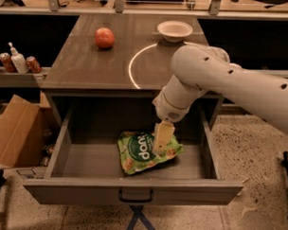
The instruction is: Pick green rice chip bag from top drawer and place on counter
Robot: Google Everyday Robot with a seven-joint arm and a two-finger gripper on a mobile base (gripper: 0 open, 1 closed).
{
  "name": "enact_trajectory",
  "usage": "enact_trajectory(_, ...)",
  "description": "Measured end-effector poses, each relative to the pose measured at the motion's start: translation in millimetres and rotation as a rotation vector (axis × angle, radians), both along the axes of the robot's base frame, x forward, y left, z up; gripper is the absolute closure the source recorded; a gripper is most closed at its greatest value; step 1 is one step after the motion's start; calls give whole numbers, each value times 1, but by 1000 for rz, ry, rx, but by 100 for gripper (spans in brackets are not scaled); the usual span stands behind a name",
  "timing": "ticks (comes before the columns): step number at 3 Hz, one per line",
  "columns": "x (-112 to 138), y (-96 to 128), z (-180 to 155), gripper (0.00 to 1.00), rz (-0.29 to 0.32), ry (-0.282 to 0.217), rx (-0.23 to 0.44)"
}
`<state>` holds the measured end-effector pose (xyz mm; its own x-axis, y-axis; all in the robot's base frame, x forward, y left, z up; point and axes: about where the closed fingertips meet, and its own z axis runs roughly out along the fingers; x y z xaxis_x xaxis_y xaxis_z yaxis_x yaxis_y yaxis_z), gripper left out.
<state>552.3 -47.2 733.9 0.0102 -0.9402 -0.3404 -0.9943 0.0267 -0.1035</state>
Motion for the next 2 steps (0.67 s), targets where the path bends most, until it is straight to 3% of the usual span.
enact_trajectory(1,0,0,-2,0,5,0,-2)
enact_trajectory(2,-2,1,-36,0,45,10,-8)
